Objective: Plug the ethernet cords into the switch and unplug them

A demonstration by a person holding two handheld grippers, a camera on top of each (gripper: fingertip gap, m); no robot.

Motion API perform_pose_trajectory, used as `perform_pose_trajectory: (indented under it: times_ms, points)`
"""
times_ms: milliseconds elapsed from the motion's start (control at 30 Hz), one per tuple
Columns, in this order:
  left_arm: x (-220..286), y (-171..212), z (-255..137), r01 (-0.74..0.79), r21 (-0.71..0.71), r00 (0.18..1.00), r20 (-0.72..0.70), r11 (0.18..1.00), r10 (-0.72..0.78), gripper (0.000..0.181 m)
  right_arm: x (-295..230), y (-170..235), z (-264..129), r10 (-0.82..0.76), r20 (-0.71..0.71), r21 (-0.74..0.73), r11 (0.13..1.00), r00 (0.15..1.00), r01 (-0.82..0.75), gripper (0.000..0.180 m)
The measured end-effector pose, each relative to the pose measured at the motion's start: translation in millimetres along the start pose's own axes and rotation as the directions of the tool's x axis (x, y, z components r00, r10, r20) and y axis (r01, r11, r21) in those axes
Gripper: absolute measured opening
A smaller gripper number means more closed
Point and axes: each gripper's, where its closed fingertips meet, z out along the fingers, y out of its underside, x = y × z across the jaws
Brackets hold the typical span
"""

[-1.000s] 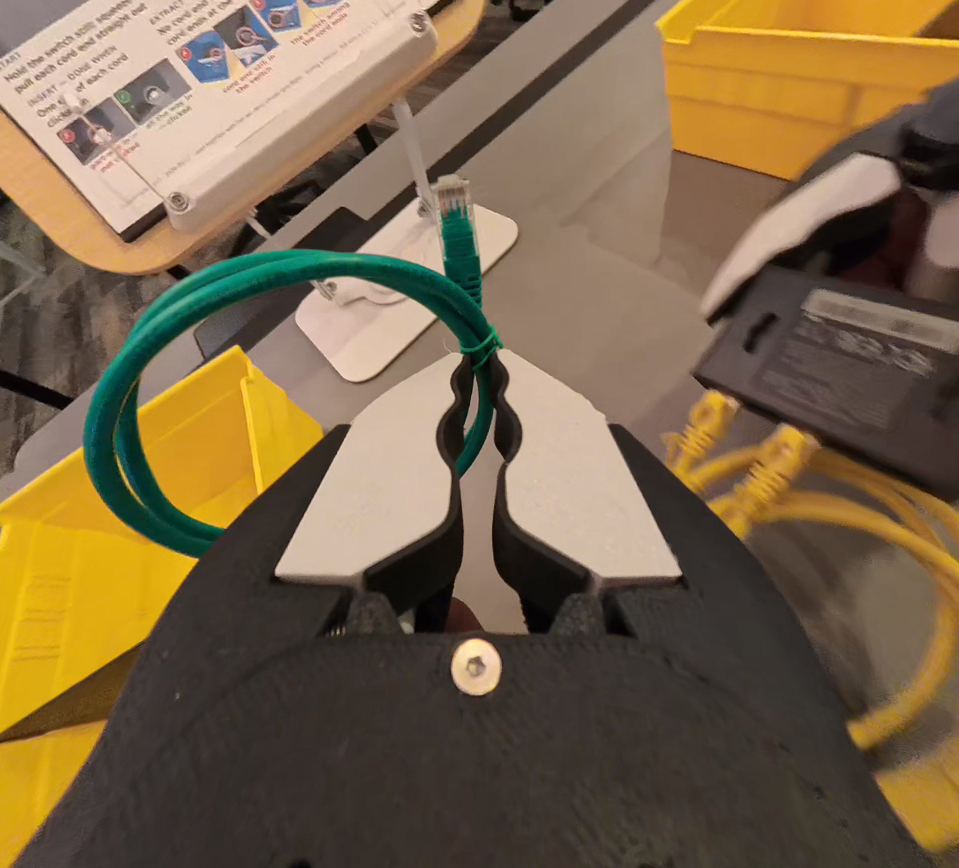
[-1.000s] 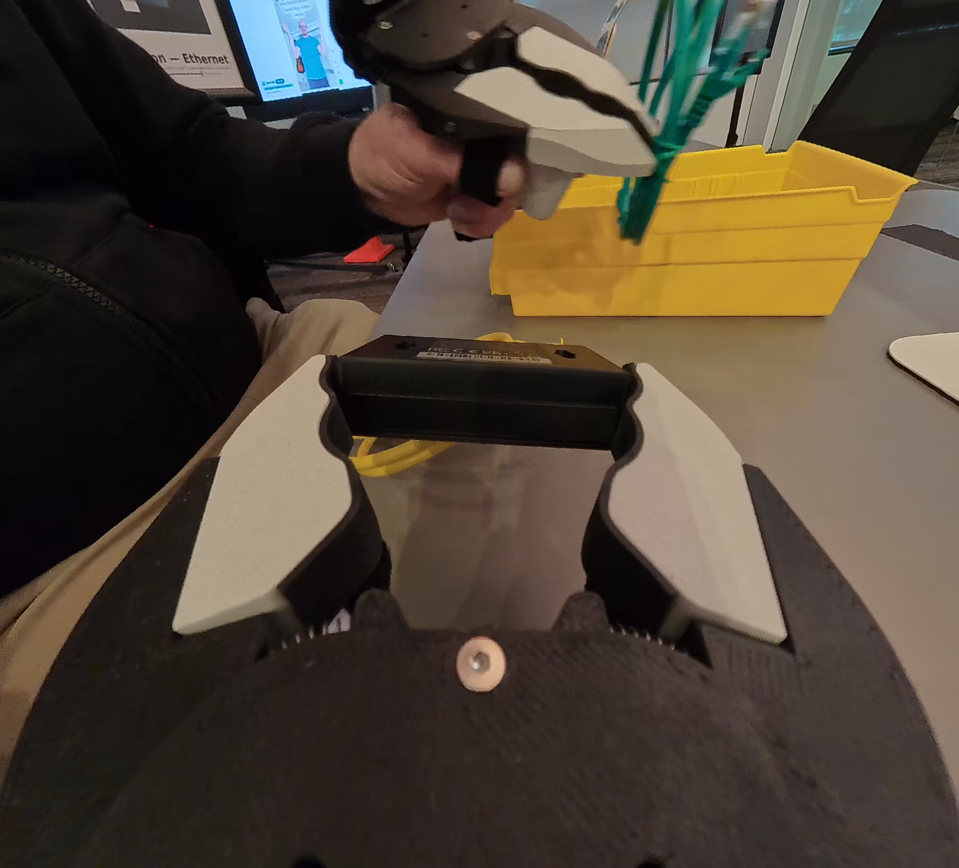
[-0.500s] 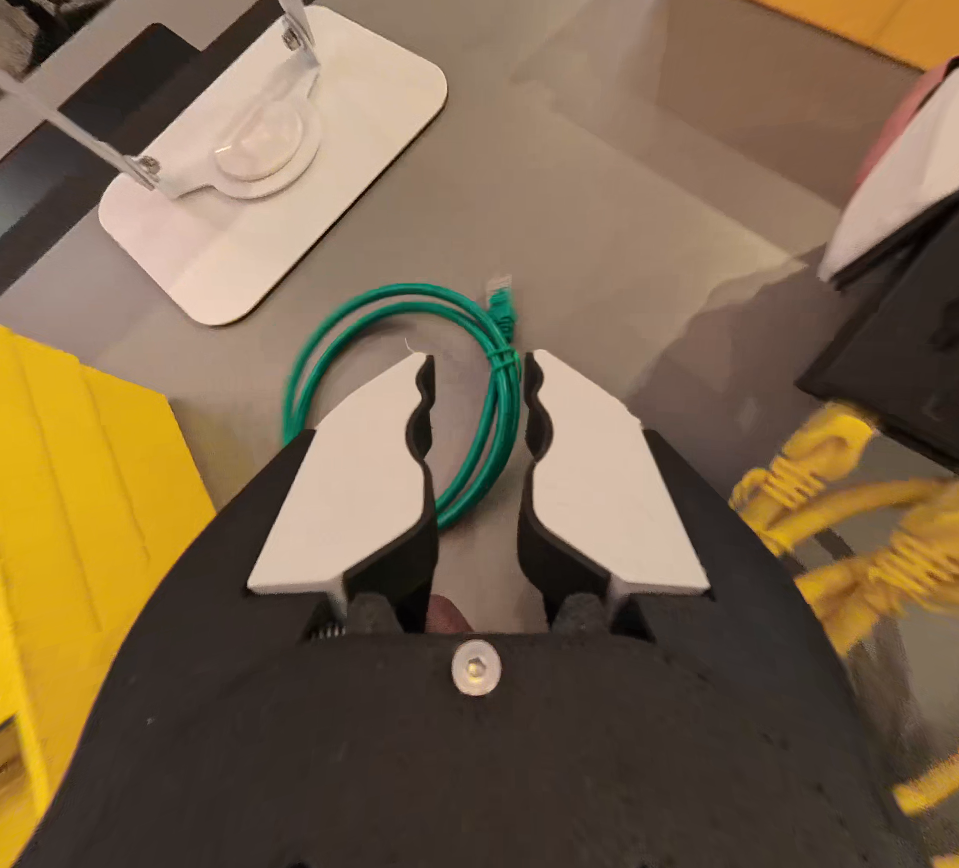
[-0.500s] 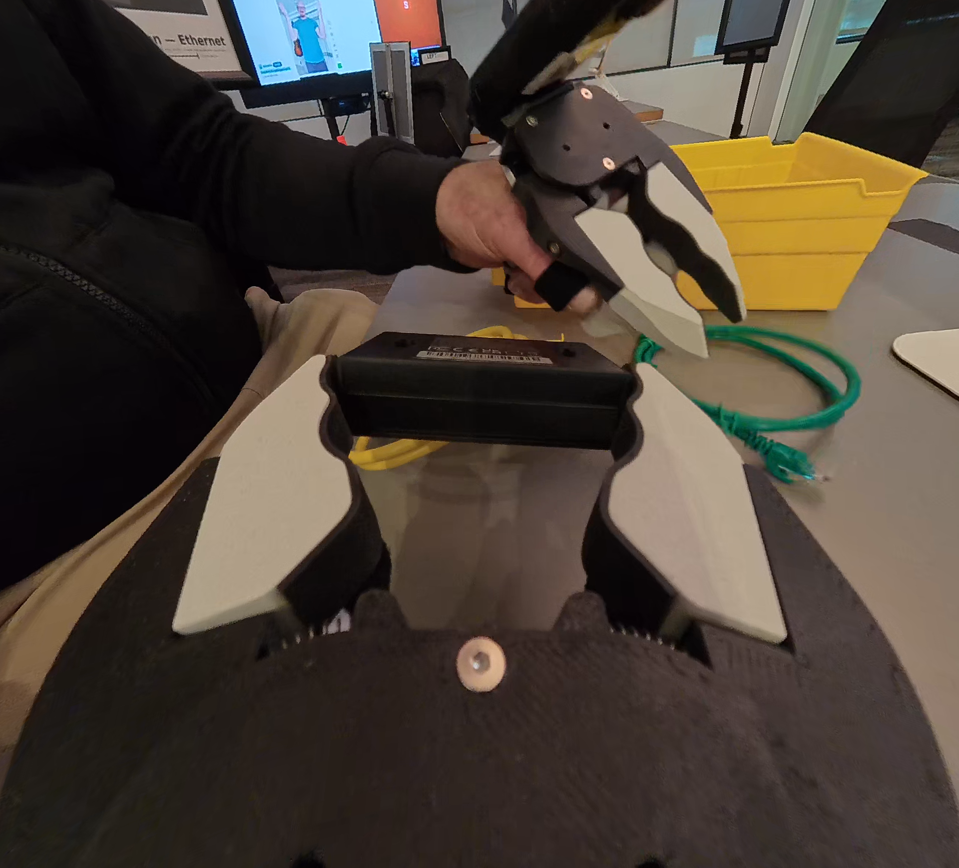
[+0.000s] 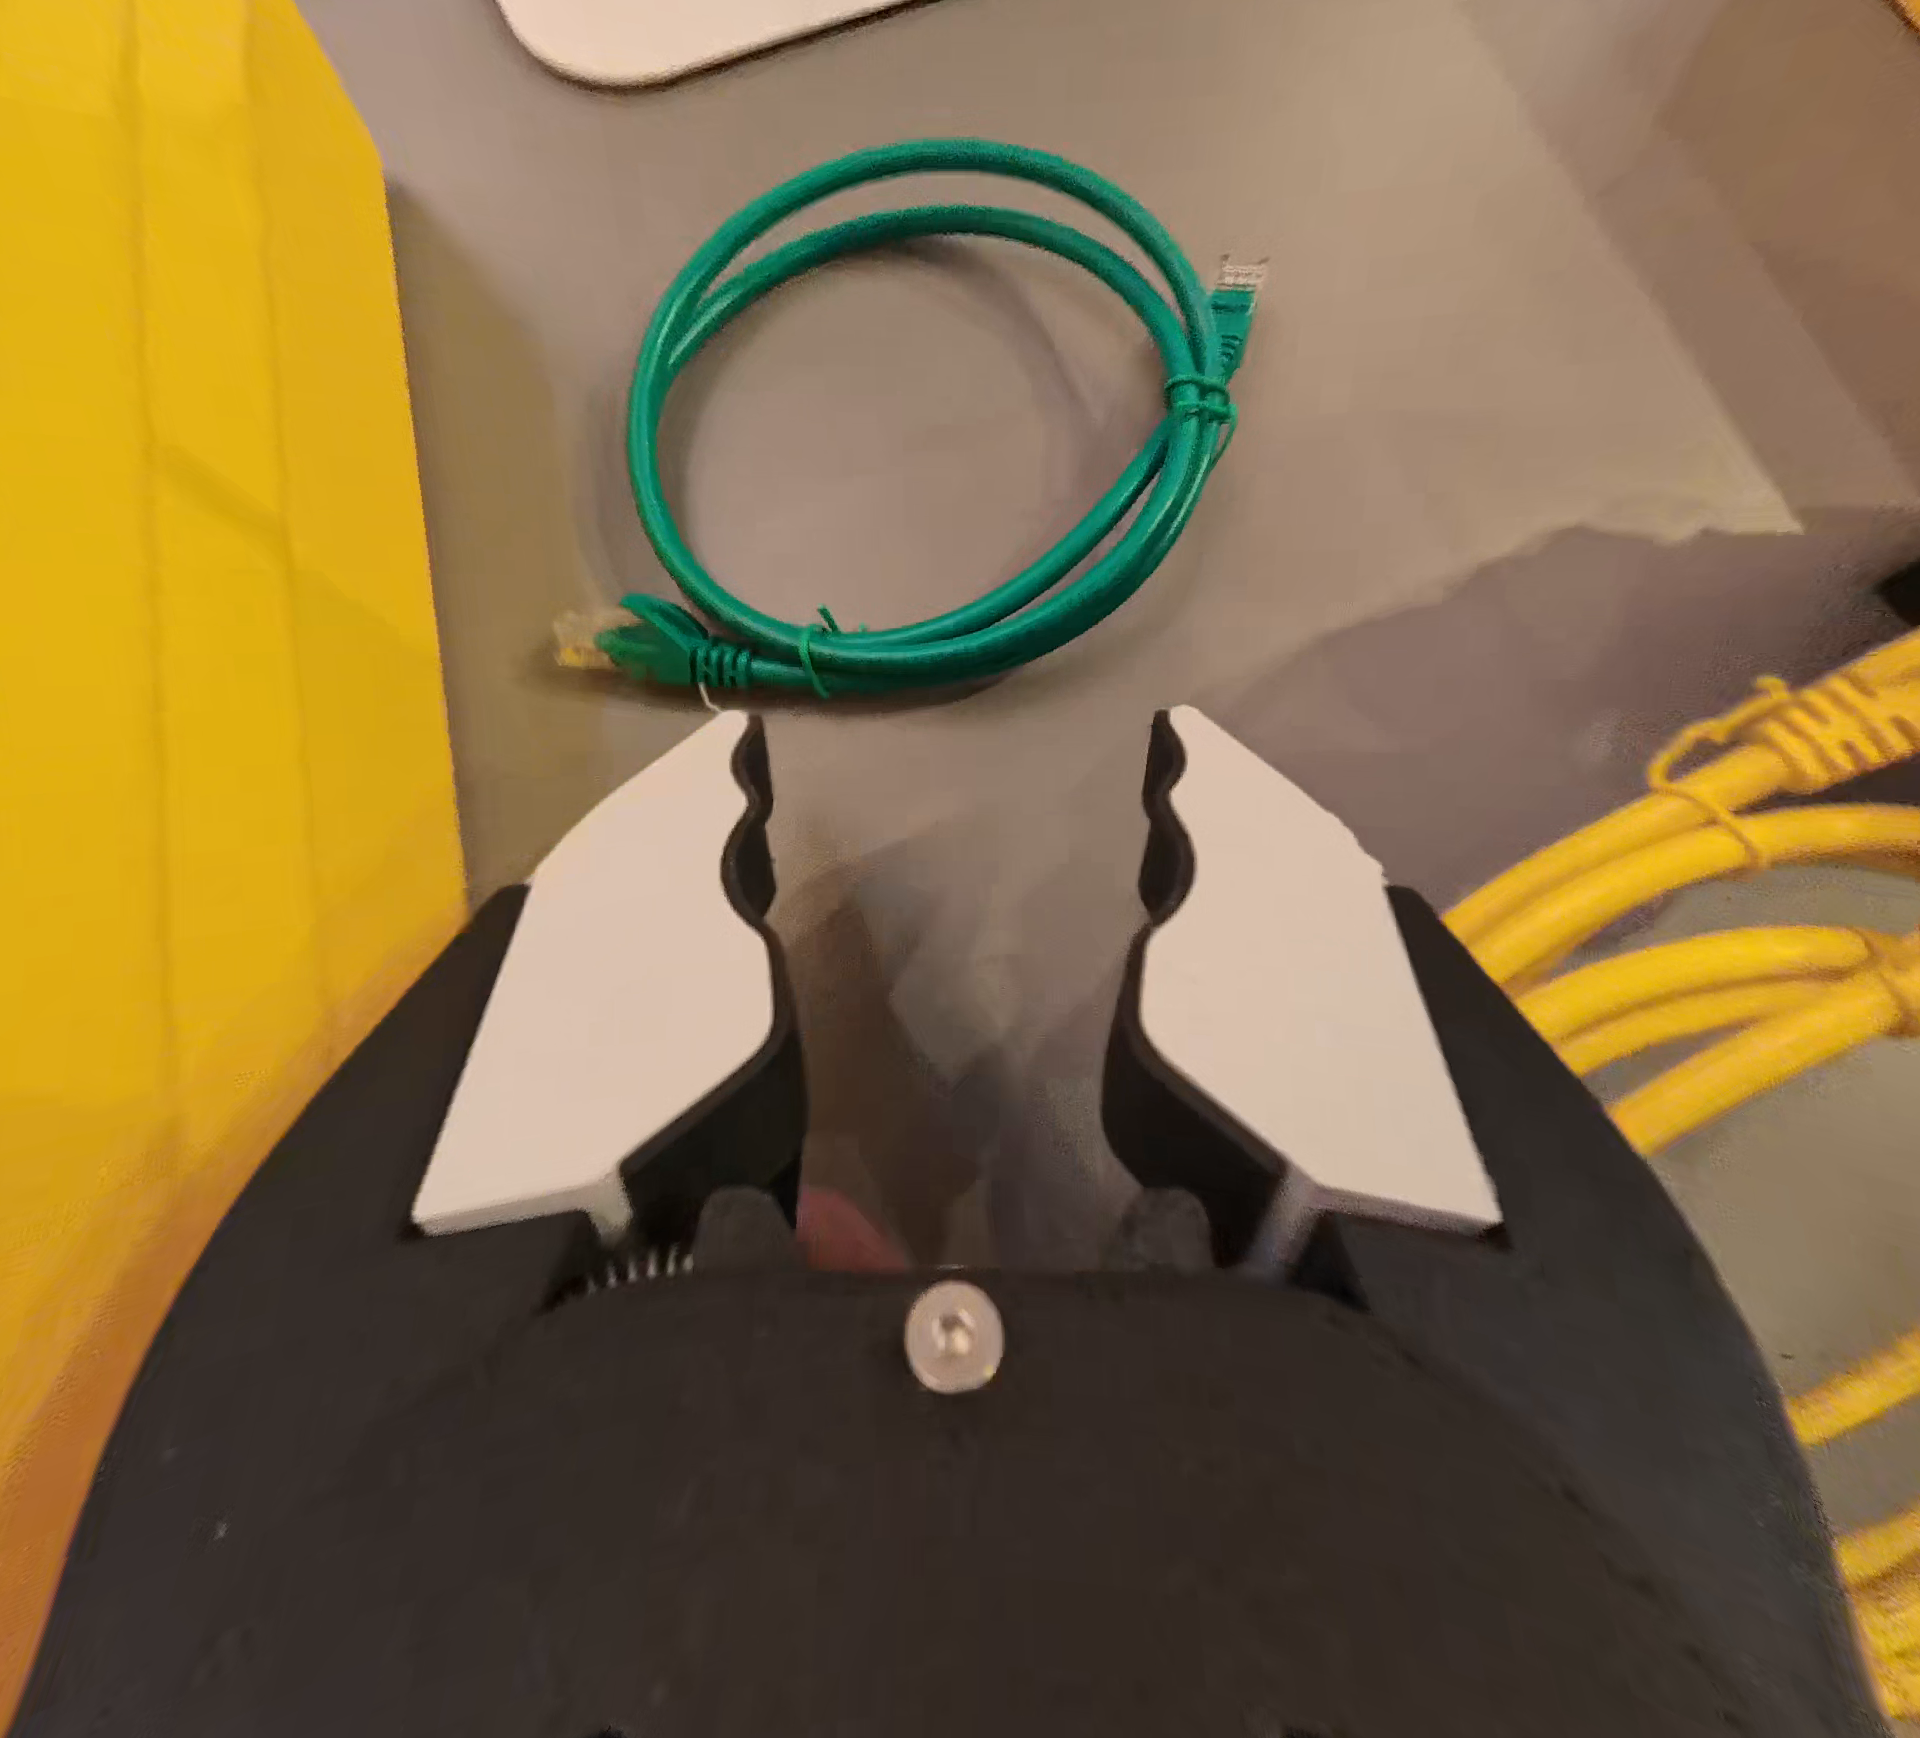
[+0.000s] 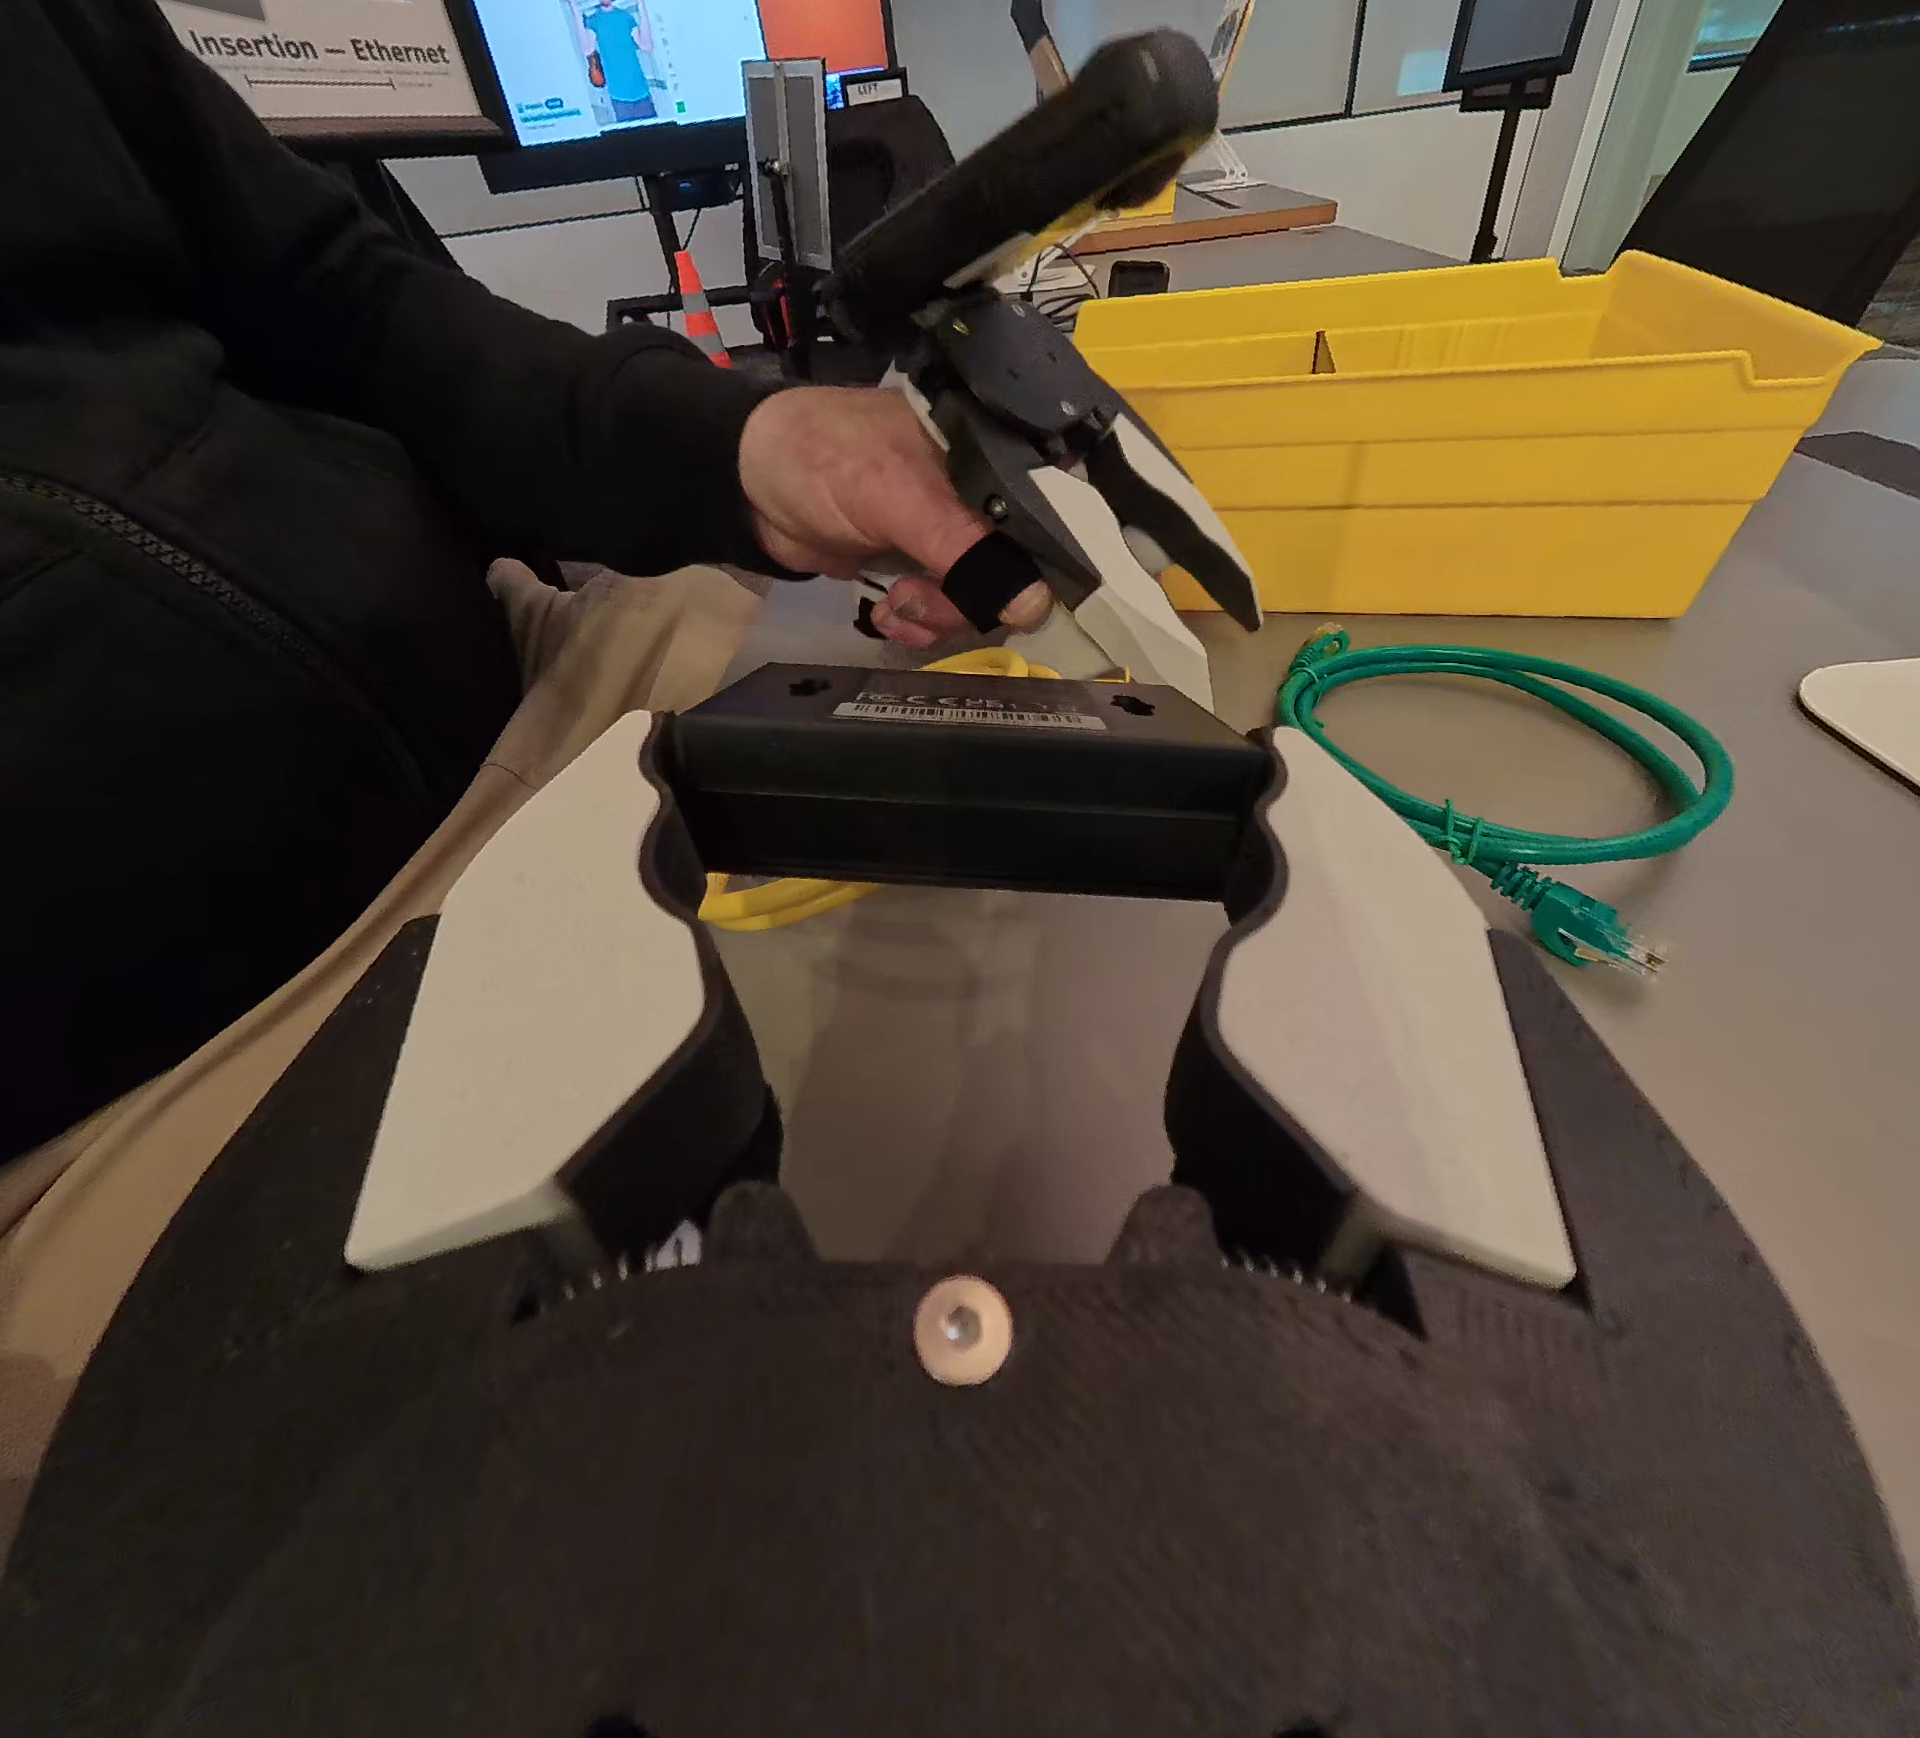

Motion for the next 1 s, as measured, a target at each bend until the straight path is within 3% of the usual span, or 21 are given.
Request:
perform_pose_trajectory:
  times_ms: [133, 267, 467, 667, 900, 1000]
  points:
    - [4, 7, 14, 0.196, -0.041, 0.976, -0.091, 0.980, -0.199, 0.088, -1, 1, 1, -0.002, 0.002, -0.006, 1.000, 1.000, 0.002, 0.100]
    - [-3, -11, 27, 0.300, -0.018, 0.948, -0.108, 0.954, -0.300, 0.088, -1, 1, 1, -0.004, 0.003, -0.010, 1.000, 1.000, 0.004, 0.100]
    - [-15, -28, 59, 0.059, -0.060, 0.998, 0.026, 0.996, -0.058, 0.083, -1, 1, 2, -0.004, 0.004, -0.014, 1.000, 1.000, 0.004, 0.100]
    - [-27, -58, 80, 0.017, -0.092, 0.998, 0.063, 0.996, -0.011, 0.084, -2, 2, 2, -0.006, 0.006, -0.017, 1.000, 1.000, 0.006, 0.100]
    - [-40, -85, 94, 0.176, -0.072, 0.984, 0.037, 0.982, -0.173, 0.081, -2, 2, 3, -0.006, 0.008, -0.022, 1.000, 1.000, 0.006, 0.100]
    - [-45, -89, 101, 0.176, -0.090, 0.983, 0.068, 0.980, -0.170, 0.080, -2, 3, 3, -0.008, 0.008, -0.025, 1.000, 1.000, 0.008, 0.100]
